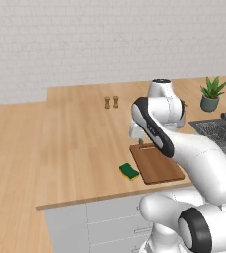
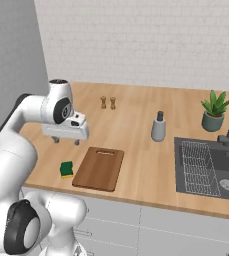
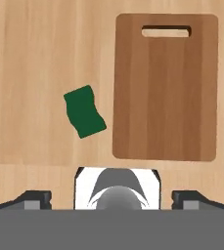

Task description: Pick up the sponge from the counter and clean the cutting board by briefly scrubbing or pressing down on the cutting board. Once finished, release the sponge.

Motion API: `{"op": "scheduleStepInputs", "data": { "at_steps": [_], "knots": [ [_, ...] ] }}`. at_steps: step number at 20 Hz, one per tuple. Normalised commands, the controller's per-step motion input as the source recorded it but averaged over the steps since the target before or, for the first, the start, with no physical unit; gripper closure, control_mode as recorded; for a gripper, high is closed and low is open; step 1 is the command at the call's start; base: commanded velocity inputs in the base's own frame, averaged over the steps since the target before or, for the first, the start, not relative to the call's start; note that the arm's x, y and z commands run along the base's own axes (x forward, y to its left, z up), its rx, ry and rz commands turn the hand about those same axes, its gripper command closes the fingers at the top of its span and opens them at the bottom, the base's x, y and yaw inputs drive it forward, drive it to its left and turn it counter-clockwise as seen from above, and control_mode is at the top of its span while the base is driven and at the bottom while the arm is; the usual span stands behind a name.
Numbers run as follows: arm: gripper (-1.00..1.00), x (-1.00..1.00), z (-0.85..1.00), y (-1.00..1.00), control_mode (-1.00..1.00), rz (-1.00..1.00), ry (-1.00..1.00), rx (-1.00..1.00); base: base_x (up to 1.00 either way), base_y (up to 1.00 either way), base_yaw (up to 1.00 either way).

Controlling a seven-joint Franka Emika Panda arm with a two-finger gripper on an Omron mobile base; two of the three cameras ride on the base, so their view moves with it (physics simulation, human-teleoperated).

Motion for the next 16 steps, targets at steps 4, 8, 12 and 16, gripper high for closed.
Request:
{"op": "scheduleStepInputs", "data": {
  "at_steps": [4, 8, 12, 16],
  "knots": [
    [-1.0, -0.16, -0.57, 0.62, -1.0, 0.01, 0.15, 0.0, 0.0, 0.0, 0.0],
    [-1.0, 0.0, -0.35, 0.43, -1.0, 0.07, 0.13, 0.0, 0.0, 0.0, 0.0],
    [-1.0, 0.0, -0.05, 0.08, -1.0, 0.05, 0.02, 0.0, 0.0, 0.0, 0.0],
    [-1.0, 0.2, -0.22, 0.0, -1.0, 0.08, 0.01, 0.0, 0.0, 0.0, 0.0]
  ]
}}
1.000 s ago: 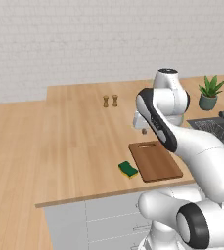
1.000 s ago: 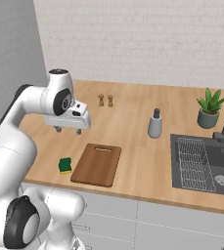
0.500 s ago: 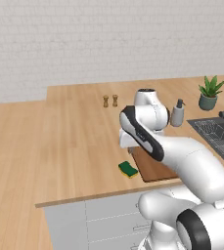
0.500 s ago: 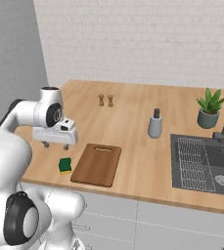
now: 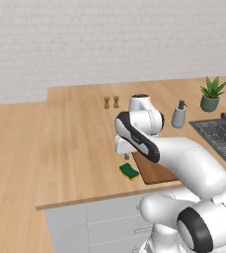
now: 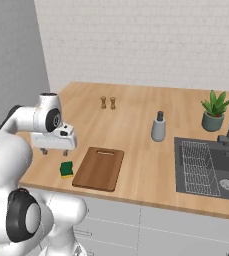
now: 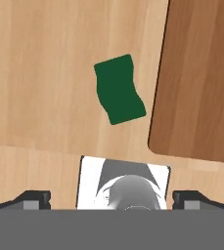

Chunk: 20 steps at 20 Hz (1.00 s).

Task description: Pick up the sponge from the counter and clean the cutting board by briefly scrubbing or pressing down on the cutting board. Once finished, release the sponge.

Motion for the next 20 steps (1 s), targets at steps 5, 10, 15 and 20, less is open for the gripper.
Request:
{"op": "scheduleStepInputs", "data": {
  "at_steps": [5, 10, 15, 20],
  "knots": [
    [-1.0, 0.28, -0.3, 0.0, -1.0, 0.13, 0.0, 0.0, 0.0, 0.0, 0.0],
    [-1.0, 0.09, -0.3, 0.0, -1.0, 0.14, 0.0, 0.0, 0.0, 0.0, 0.0],
    [-1.0, 0.0, -0.39, 0.0, -1.0, 0.14, 0.0, 0.0, 0.0, 0.0, 0.0],
    [-1.0, 0.09, -0.3, 0.02, -1.0, 0.11, 0.0, 0.0, 0.0, 0.0, 0.0]
  ]
}}
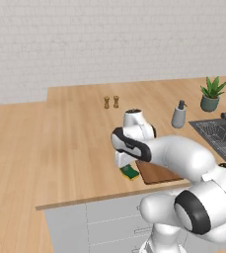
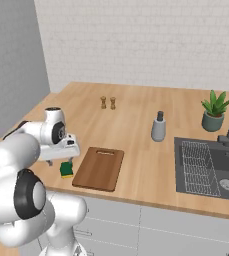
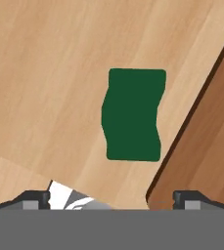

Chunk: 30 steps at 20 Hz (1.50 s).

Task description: Pick up the sponge from the counter and clean the cutting board by briefly scrubbing or pressing down on the cutting board. Once finished, release the sponge.

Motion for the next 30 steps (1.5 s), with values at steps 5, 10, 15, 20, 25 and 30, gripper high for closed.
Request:
{"op": "scheduleStepInputs", "data": {
  "at_steps": [5, 10, 15, 20, 25, 30],
  "knots": [
    [-1.0, 0.14, -0.28, 0.04, -1.0, 0.06, 0.0, 0.0, 0.0, 0.0, 0.0],
    [-1.0, 0.18, -0.16, 0.08, -1.0, 0.01, 0.0, 0.01, 0.0, 0.0, 0.0],
    [-1.0, 0.05, -0.18, 0.0, -1.0, 0.0, 0.0, 0.02, 0.0, 0.0, 0.0],
    [-1.0, 0.03, -0.16, 0.0, -1.0, 0.0, 0.0, 0.01, 0.0, 0.0, 0.0],
    [-1.0, 0.16, -0.09, 0.0, -1.0, 0.0, 0.0, 0.0, 0.0, 0.0, 0.0],
    [-1.0, 0.17, -0.06, 0.0, -1.0, 0.0, 0.0, 0.0, 0.0, 0.0, 0.0]
  ]
}}
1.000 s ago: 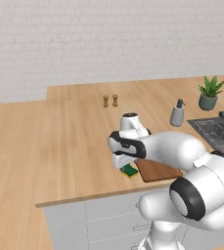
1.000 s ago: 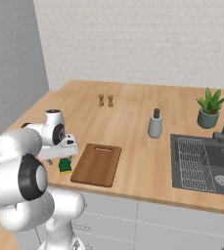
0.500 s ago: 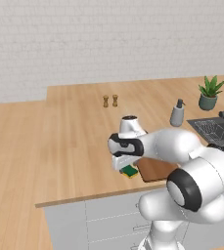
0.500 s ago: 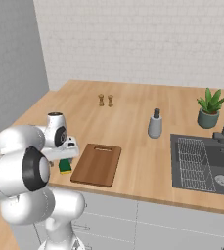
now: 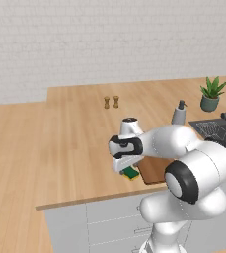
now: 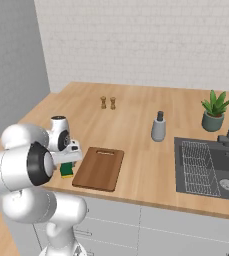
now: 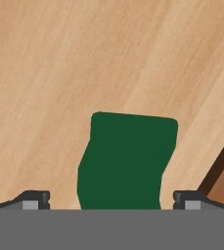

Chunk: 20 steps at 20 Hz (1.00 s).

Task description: Pick up the sponge from the counter and clean the cutting board by briefly scrubbing or pressing down on the cutting board. Once finished, release the sponge.

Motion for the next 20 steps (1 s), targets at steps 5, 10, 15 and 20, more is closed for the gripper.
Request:
{"op": "scheduleStepInputs", "data": {
  "at_steps": [5, 10, 15, 20],
  "knots": [
    [-1.0, 0.04, -0.18, 0.0, -1.0, 0.0, 0.0, 0.01, 0.0, 0.0, 0.0],
    [-1.0, 0.04, -0.14, 0.0, -1.0, 0.0, -0.02, 0.01, 0.0, 0.0, 0.0],
    [-1.0, 0.03, -0.14, 0.0, -1.0, 0.0, -0.01, 0.01, 0.0, 0.0, 0.0],
    [-1.0, 0.06, -0.15, 0.01, -1.0, 0.0, -0.03, 0.0, 0.0, 0.0, 0.0]
  ]
}}
